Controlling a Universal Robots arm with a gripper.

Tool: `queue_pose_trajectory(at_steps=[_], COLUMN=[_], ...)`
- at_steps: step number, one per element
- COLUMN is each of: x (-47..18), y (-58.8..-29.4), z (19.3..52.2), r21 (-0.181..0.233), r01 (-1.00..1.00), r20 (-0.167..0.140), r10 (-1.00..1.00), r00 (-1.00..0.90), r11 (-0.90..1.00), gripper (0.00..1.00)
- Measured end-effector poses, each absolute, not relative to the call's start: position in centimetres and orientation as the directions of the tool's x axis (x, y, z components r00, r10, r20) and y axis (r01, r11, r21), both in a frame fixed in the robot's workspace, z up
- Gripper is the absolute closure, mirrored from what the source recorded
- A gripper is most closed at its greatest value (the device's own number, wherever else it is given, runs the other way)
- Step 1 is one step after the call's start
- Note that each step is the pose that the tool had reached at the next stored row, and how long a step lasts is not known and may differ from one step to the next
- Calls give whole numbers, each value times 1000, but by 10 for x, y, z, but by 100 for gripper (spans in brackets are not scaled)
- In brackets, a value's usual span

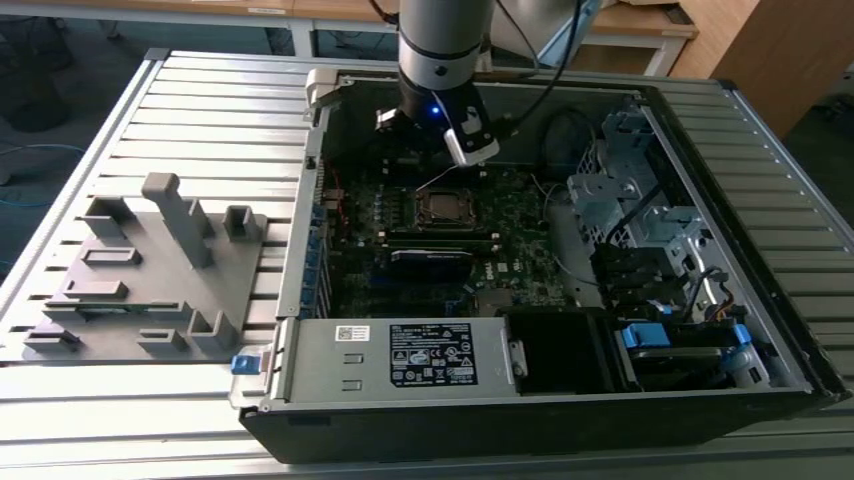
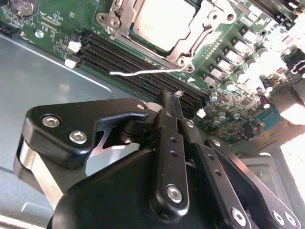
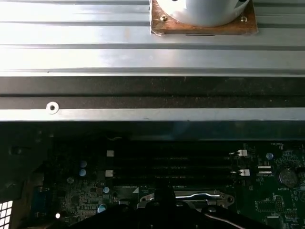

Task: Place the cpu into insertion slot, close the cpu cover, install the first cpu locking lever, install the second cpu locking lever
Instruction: 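Install the first cpu locking lever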

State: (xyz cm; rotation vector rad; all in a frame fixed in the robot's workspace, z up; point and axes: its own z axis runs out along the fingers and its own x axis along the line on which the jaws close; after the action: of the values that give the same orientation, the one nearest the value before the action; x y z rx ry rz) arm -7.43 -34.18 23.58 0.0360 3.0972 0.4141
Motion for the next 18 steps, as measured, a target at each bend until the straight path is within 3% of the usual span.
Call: queue_pose_trajectory(at_steps=[18], x=[-60], y=[-342], z=[230], r21=[265], r01=[21], r20=[-13], r10=[25], r00=[-1000], r11=[964], gripper=[90])
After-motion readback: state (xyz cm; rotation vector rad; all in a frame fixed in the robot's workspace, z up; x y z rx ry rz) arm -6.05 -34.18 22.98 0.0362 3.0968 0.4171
